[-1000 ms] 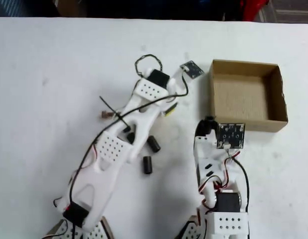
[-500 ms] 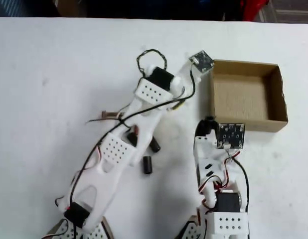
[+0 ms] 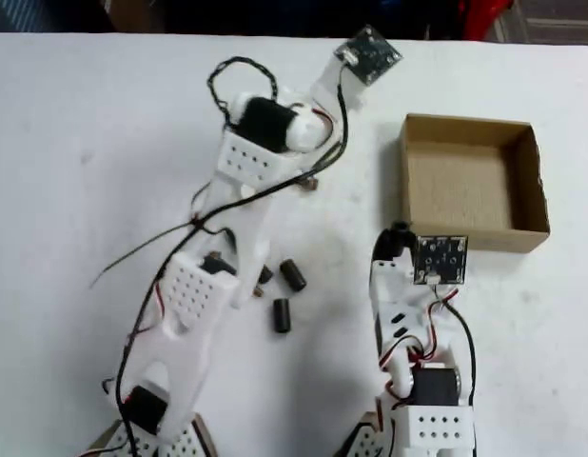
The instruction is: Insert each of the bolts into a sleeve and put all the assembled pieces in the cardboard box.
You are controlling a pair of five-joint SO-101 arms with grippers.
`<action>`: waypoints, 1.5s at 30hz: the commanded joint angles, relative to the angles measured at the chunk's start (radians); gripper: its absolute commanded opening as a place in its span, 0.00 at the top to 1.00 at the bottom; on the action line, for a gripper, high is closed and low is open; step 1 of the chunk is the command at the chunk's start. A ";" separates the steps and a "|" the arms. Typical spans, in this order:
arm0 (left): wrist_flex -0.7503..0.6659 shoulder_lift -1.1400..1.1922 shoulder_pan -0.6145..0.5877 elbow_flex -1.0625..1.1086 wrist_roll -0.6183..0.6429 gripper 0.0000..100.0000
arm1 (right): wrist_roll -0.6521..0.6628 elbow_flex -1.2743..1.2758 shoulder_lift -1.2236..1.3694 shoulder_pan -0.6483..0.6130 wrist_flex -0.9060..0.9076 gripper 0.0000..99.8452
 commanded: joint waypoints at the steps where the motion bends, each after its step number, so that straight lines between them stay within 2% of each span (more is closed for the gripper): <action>1: 0.012 -0.209 -0.012 0.152 0.017 0.98 | -0.011 0.011 -0.010 0.010 -0.019 0.98; 8: 0.006 -0.513 -0.018 0.569 0.060 0.98 | -0.012 0.011 -0.010 0.002 -0.025 0.98; 17: 0.006 -0.881 -0.033 0.878 0.060 0.98 | -0.005 0.011 -0.012 -0.122 -0.028 0.98; 30: -0.048 -1.333 -0.045 1.343 0.060 0.98 | -0.005 0.011 -0.012 -0.351 -0.162 0.98; 37: -0.232 -1.529 -0.045 1.628 0.057 0.98 | -0.005 0.011 -0.012 -0.441 -0.246 0.98; 45: -0.649 -1.687 -0.044 1.982 0.060 0.98 | -0.005 0.011 -0.012 -0.549 -0.249 0.98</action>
